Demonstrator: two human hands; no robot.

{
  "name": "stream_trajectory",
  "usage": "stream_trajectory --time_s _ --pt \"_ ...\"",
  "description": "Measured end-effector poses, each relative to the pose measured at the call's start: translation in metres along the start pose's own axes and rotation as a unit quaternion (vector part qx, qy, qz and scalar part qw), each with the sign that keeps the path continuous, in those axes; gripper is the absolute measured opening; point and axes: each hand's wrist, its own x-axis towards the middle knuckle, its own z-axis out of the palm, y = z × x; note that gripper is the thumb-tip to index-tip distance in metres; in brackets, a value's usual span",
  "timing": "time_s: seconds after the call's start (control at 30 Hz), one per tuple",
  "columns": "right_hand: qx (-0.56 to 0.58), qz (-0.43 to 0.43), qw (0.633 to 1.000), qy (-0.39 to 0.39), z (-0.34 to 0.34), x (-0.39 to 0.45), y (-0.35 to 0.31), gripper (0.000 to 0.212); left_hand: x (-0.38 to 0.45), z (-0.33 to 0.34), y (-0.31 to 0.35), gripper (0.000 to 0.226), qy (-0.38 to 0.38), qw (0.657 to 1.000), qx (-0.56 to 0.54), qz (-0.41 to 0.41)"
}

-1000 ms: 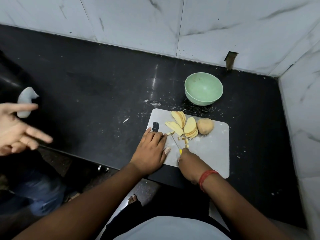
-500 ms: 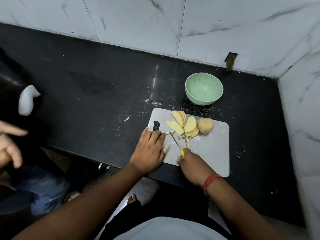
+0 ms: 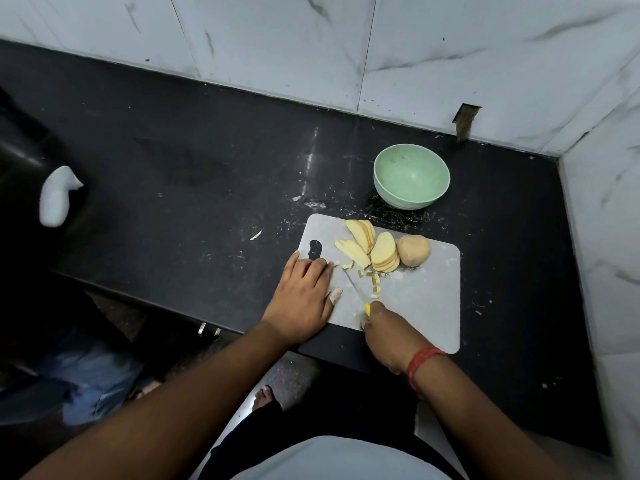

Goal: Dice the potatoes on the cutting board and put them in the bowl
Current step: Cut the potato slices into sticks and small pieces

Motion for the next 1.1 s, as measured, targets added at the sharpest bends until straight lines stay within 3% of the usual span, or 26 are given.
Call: stream_trajectory --time_s 0.13,0.47,0.6,0.67,0.8,0.93,1.1 --pt "0.042 -0.014 0.999 0.029 -0.004 -0.007 -0.003 0.006 0.0 0.001 -0.001 0.056 0.004 1.0 -0.018 -0.002" --pt "0.018 -0.02 1.0 0.016 -0.004 0.003 -0.018 0.003 -0.006 -0.001 -0.002 0.05 0.006 1.0 -0.023 -0.012" --pt "0.004 -0.007 1.0 -0.002 -0.004 0.009 -0.021 0.027 -0.005 -0.001 -0.002 0.051 0.0 1.0 -0.018 -0.016" --pt "-0.001 -0.006 1.0 -0.001 -0.005 0.009 -0.019 0.029 -0.005 -0.001 -0.001 0.051 -0.001 1.0 -0.016 -0.022" --pt "-0.007 -0.002 1.0 -0.003 -0.002 0.005 -0.008 0.026 -0.005 -0.001 -0.001 0.053 -0.006 0.999 -0.02 -0.026" --pt "0.005 -0.007 1.0 0.01 -0.003 -0.002 -0.005 0.002 -0.005 -0.001 -0.001 0.056 -0.009 0.999 -0.023 -0.029" --pt "0.025 -0.039 0.998 0.04 -0.006 -0.002 -0.017 0.006 -0.007 -0.004 0.0 0.054 0.001 0.999 -0.025 -0.045"
